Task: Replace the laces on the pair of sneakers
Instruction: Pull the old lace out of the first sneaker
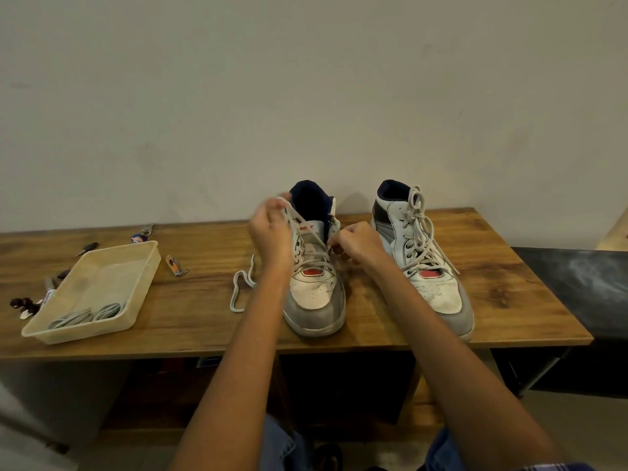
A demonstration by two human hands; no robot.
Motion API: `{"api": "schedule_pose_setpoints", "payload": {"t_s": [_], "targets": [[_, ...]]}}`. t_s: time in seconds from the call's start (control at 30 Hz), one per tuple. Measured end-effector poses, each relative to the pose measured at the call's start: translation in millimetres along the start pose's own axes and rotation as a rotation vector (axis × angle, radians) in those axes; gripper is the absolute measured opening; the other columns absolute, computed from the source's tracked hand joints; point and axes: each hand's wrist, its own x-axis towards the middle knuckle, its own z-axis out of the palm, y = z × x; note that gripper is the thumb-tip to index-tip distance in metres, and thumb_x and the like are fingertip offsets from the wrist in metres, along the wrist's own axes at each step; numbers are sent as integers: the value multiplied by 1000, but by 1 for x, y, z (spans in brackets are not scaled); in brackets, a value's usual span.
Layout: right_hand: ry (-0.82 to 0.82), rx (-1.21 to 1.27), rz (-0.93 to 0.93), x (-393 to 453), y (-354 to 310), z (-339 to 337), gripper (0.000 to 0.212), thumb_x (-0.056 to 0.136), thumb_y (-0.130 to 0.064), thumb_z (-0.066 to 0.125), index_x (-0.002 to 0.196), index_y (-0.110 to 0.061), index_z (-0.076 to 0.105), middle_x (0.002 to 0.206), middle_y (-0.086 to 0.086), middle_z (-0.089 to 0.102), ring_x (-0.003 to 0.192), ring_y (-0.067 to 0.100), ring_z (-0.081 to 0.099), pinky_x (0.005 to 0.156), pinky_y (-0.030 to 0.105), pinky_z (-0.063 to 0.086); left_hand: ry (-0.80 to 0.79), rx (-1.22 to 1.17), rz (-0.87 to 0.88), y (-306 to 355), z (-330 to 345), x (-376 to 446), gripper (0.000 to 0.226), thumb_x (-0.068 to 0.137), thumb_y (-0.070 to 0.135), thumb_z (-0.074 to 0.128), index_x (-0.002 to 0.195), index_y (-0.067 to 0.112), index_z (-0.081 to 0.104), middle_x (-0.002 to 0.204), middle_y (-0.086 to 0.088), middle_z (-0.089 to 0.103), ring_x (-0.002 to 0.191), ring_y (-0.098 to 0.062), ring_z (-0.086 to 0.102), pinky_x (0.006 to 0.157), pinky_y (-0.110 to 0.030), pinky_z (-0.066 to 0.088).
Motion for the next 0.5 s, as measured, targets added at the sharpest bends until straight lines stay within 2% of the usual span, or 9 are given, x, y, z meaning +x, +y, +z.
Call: {"api": "schedule_pose_setpoints", "payload": {"t_s": [0.03, 0.07, 0.1, 0.13, 0.2, 0.27, 0.3, 0.4, 0.5], "targets": [[6, -2, -7, 0, 0, 0, 23, 78, -26, 64, 66, -7, 64, 68, 8, 64, 66, 25, 59, 68, 38, 51, 76, -249, -119, 6, -4, 3, 29, 100, 17, 38, 76, 13, 53, 93, -1, 67, 71, -10, 61, 53, -18, 41], [12, -6, -13, -1, 0, 0, 23, 77, -26, 65, 61, -11, 59, 64, 6, 58, 61, 22, 54, 64, 36, 47, 101, -392, -201, 8, -6, 5, 29, 101, 18, 35, 76, 12, 49, 86, -2, 66, 61, -6, 59, 45, -15, 37], [17, -11, -19, 0, 0, 0, 23, 77, -26, 65, 59, -13, 57, 62, 4, 55, 59, 19, 50, 62, 36, 45, 87, -414, -231, 10, -8, 3, 30, 102, 19, 32, 77, 12, 46, 77, -3, 64, 51, -2, 55, 42, -15, 33], [22, -16, -21, 0, 0, 1, 22, 76, -26, 64, 59, -14, 58, 61, 3, 55, 59, 18, 50, 62, 37, 46, 47, -304, -197, 8, -8, 2, 30, 102, 22, 31, 77, 13, 45, 70, -2, 60, 43, 1, 48, 40, -15, 32], [22, -25, -23, 0, 0, 1, 20, 76, -27, 63, 65, -11, 64, 64, 6, 60, 61, 21, 55, 67, 42, 52, -105, 165, 63, 1, -6, -4, 30, 100, 34, 34, 81, 15, 47, 63, 0, 57, 39, 1, 47, 40, -17, 37], [20, -31, -21, 0, 0, 1, 21, 75, -28, 62, 70, -8, 68, 70, 9, 65, 66, 24, 60, 72, 45, 55, -274, 581, 345, -9, -4, -7, 28, 95, 41, 45, 92, 13, 49, 68, -3, 61, 53, -5, 58, 47, -29, 48], [22, -35, -22, 0, 0, 1, 21, 75, -28, 61, 68, -10, 67, 68, 8, 64, 66, 24, 59, 70, 44, 55, -341, 721, 385, -12, -4, -7, 28, 92, 39, 52, 99, 12, 48, 76, -2, 62, 62, -12, 60, 52, -32, 49], [22, -38, -24, 1, 0, 1, 20, 74, -27, 61, 64, -10, 66, 62, 3, 58, 62, 20, 54, 66, 42, 52, -510, 988, 294, -18, -6, -5, 34, 85, 37, 65, 110, 16, 56, 94, 2, 60, 78, -11, 52, 59, -22, 39], [20, -35, -16, 2, 1, 2, 25, 73, -27, 62, 74, -3, 70, 65, 4, 62, 64, 19, 57, 72, 45, 55, -576, 1052, 232, -19, -4, -4, 24, 87, 35, 61, 103, 19, 70, 104, -4, 67, 80, -9, 50, 50, -16, 31]]}}
